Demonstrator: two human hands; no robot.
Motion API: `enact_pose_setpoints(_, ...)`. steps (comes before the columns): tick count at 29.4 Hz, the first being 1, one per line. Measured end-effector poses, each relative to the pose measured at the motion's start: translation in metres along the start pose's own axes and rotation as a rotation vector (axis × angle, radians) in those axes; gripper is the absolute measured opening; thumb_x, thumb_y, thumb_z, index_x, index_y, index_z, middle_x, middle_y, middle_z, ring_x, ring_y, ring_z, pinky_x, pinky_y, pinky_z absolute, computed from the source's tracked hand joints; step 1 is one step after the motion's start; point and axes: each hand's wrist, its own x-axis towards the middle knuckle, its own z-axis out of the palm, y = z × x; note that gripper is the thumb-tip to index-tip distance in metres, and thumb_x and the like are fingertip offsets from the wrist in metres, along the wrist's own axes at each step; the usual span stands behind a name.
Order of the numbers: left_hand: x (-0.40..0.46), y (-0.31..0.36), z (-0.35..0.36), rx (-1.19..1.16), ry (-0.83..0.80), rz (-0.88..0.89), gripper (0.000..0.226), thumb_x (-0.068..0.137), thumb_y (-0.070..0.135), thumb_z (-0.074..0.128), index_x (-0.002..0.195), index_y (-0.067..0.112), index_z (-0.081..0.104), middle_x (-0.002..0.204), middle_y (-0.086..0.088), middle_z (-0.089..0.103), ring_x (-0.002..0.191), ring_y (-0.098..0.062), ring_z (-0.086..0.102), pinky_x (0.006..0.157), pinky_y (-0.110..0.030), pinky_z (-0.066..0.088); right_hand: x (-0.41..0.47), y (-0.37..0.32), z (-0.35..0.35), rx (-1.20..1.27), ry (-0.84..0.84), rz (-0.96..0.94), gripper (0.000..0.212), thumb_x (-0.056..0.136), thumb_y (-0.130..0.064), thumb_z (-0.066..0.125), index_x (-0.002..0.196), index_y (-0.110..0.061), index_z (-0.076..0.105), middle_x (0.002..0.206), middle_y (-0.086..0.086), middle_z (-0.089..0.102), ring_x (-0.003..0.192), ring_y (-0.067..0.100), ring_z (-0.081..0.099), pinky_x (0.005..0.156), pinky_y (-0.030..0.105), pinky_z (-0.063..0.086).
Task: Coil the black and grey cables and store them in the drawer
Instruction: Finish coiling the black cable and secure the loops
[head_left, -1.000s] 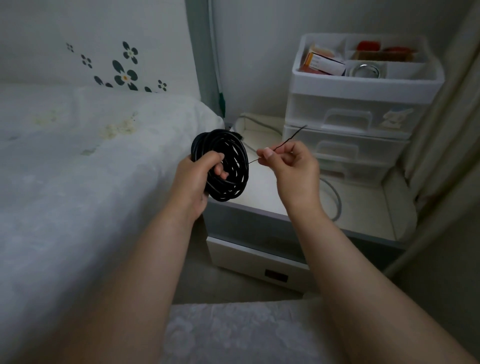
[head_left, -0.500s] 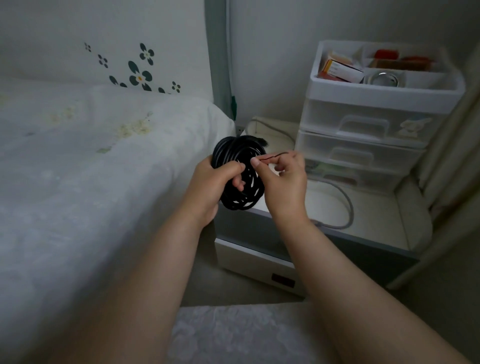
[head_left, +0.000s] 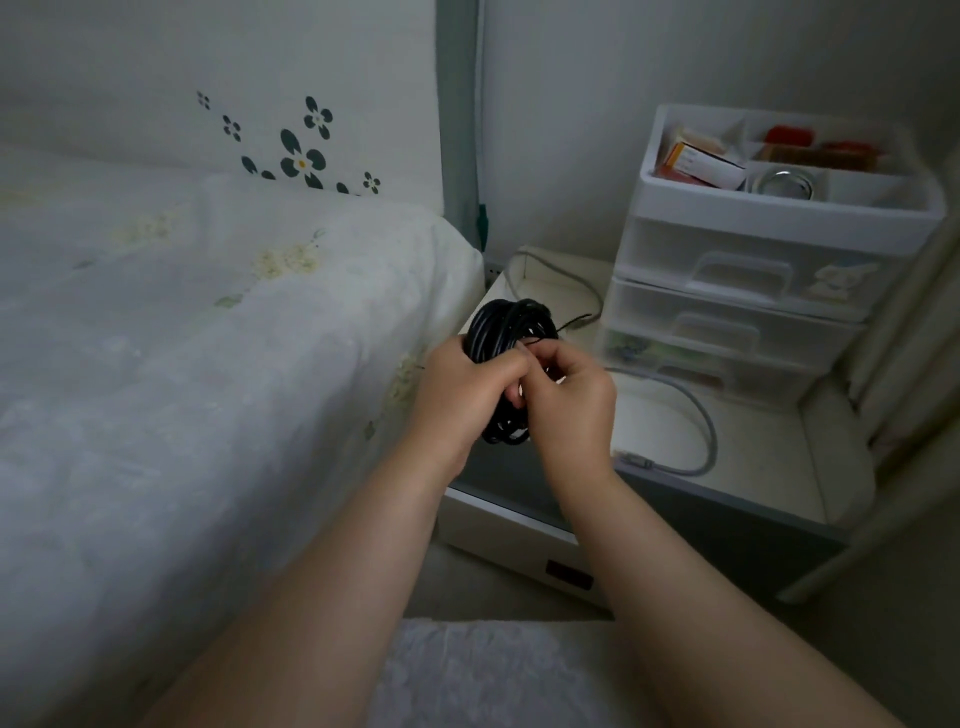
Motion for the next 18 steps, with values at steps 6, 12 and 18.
enact_pose_setpoints(6, -0.004, 0.008, 0.001, 0.316, 0.080, 0.133, 0.016, 0.071, 0.017, 0.067, 0.065, 0.021, 0.053, 0.059, 0.000, 0.061, 0.055, -0.012, 0.056, 0.049, -0.021, 0.042, -0.003, -0.007, -0.004, 0.412, -0.094, 0.343, 0.014, 0.081, 0.005, 0.058, 0.075, -0.008, 0.059, 0.063, -0.002, 0.061, 0.059, 0.008, 0.056, 0.060, 0.021, 0.049)
enact_pose_setpoints(12, -0.002, 0.005, 0.001, 0.432, 0.060, 0.160, 0.020, 0.075, 0.025, 0.070, 0.068, 0.025, 0.051, 0.065, 0.004, 0.059, 0.062, -0.012, 0.059, 0.053, -0.024, 0.039, -0.005, -0.008, -0.007, 0.577, -0.202, 0.629, 0.012, 0.084, -0.010, 0.058, 0.079, -0.016, 0.067, 0.078, 0.000, 0.069, 0.078, 0.011, 0.062, 0.077, 0.028, 0.040)
enact_pose_setpoints(18, 0.000, -0.003, 0.004, 0.574, 0.044, 0.187, 0.013, 0.075, 0.029, 0.065, 0.082, 0.021, 0.058, 0.068, 0.004, 0.061, 0.065, -0.011, 0.059, 0.053, -0.025, 0.043, 0.004, -0.003, -0.013, 0.694, -0.209, 0.813, 0.011, 0.087, -0.017, 0.057, 0.078, -0.017, 0.062, 0.075, -0.002, 0.065, 0.068, 0.009, 0.057, 0.068, 0.027, 0.037)
